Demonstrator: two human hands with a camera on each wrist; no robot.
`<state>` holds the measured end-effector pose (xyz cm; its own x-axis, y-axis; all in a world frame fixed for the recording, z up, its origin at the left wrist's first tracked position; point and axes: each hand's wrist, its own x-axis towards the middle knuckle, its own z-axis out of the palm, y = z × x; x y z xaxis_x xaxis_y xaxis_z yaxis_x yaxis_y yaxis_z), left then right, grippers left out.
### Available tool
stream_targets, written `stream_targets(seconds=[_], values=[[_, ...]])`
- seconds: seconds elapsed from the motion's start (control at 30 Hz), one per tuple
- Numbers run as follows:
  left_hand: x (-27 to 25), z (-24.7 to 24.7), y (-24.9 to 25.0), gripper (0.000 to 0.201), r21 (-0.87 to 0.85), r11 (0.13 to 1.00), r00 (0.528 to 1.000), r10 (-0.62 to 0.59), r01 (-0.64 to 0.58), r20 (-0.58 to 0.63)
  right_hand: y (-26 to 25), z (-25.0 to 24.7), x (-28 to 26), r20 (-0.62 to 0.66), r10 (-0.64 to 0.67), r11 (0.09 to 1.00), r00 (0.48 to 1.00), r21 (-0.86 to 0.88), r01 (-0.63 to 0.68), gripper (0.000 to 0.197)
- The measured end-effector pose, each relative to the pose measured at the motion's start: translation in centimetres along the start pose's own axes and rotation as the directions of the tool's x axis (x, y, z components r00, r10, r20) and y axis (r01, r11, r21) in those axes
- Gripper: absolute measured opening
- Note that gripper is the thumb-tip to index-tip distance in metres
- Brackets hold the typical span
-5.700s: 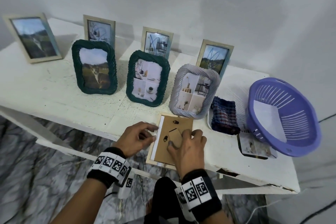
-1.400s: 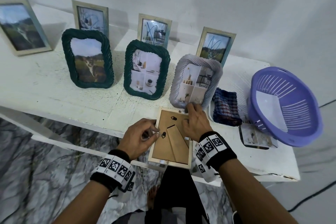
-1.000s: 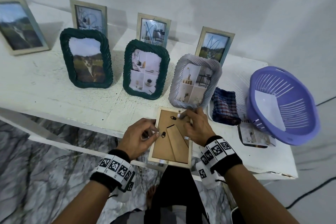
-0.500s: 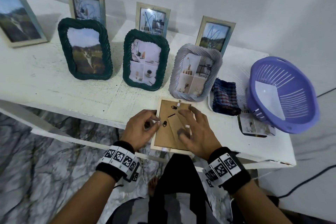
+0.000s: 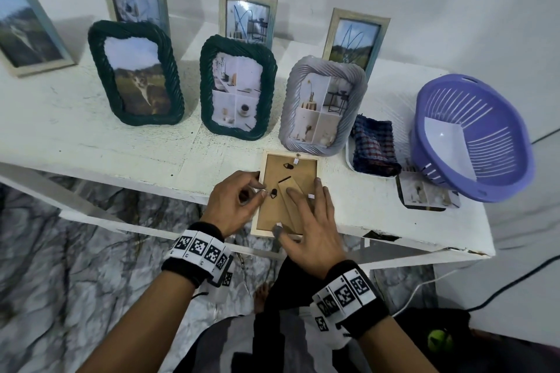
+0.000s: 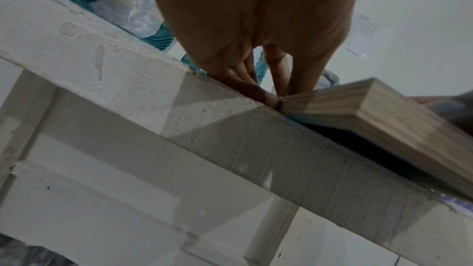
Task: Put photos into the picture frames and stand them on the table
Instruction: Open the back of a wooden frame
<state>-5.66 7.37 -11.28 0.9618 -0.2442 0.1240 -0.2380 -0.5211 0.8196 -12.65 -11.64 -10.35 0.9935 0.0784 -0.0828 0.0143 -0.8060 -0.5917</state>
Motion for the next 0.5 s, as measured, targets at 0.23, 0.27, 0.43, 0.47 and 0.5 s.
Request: stream_targets(seconds=[0.23, 0.27, 0.43, 0.47, 0.5], values=[[0.0, -0.1, 0.2, 0.009, -0.015, 1.000, 1.000, -0.004, 0.004, 0.006, -0.2, 0.3, 0.1, -0.030, 0.046, 0.997, 0.998, 0.059, -0.044, 0.077], [-0.1, -0.1, 0.3, 0.009, -0.014, 1.000, 1.000, -0.004, 0.004, 0.007, -0.2, 0.3, 0.1, -0.032, 0.049, 0.997, 0.998, 0.060, -0.047, 0.077], [-0.3, -0.1, 0.8, 0.017, -0.001, 0.998, 0.998, -0.056, 0.056, 0.039, -0.2, 0.3, 0.0, -0.016, 0.055, 0.997, 0.998, 0.051, -0.054, 0.074], [-0.4, -0.2, 1.1, 0.022, -0.020, 0.996, 0.995, -0.084, 0.085, 0.048, -0.3, 0.2, -0.1, -0.004, 0.058, 0.997, 0.998, 0.053, -0.057, 0.074], [-0.5, -0.3, 1.4, 0.026, -0.055, 0.991, 0.991, -0.121, 0.124, 0.054, -0.4, 0.1, -0.1, 0.004, 0.062, 0.996, 0.998, 0.064, -0.062, 0.075]])
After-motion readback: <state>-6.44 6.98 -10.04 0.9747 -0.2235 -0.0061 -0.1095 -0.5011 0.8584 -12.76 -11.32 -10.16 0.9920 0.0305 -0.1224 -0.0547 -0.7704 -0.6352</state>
